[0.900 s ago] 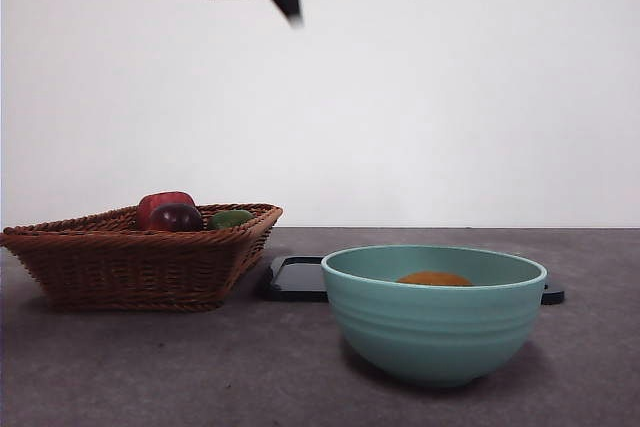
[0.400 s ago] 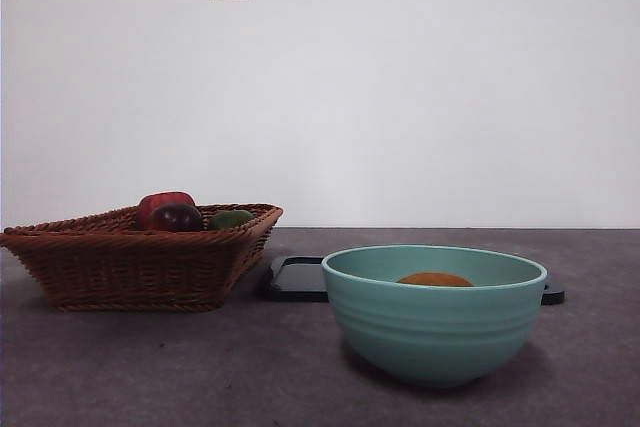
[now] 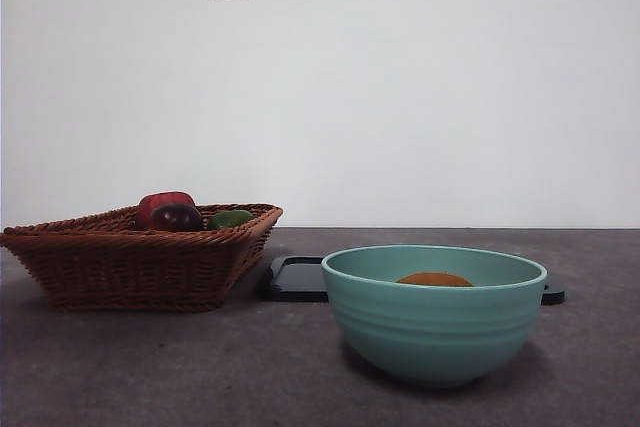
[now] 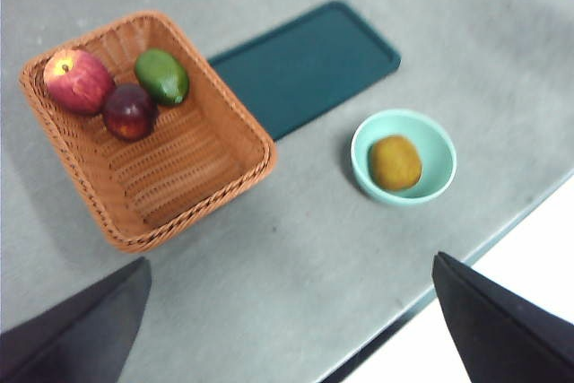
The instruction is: Pick up the wifruite, put it on the bowl, pick up the plate, put it on desk
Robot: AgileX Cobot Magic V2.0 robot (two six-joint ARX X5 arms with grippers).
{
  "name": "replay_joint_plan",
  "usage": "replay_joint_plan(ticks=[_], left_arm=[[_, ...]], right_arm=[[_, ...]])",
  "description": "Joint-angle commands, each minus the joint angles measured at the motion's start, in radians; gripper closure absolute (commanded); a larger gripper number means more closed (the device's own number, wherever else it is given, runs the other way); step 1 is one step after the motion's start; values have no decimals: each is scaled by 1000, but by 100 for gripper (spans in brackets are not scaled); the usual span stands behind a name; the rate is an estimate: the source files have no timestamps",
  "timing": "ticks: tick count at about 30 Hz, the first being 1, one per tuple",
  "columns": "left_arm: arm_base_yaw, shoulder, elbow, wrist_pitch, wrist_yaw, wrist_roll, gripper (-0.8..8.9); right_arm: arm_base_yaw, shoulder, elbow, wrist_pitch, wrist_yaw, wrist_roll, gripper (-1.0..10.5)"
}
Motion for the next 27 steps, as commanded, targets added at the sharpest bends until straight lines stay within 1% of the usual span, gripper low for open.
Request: replay_joint_plan(ticks=[1,5,10,17,22,24,27], left_arm=[[-11,-65,-55,36,-6,-19,308],[-11,-168,-161,62,-6,-40,301],[-11,-256,-269,105,0,-46,186],[-11,-308,-351,116,10,-43,188],[-12,-320,-377,164,145,-34,188],[-12,-322,-386,195,175,-20,188],[-12,-322,-396,218,194,-11,188]], right_arm=[[4,2,20,6,0,-7,346],[4,2,20,6,0,-7,346],[4,2,20,6,1,-6,346],[4,2,20,5,0,-2,346],[4,2,20,6,0,2,346],[4,3,20,5,0,10,346],[4,3,20,4,0,33,346]])
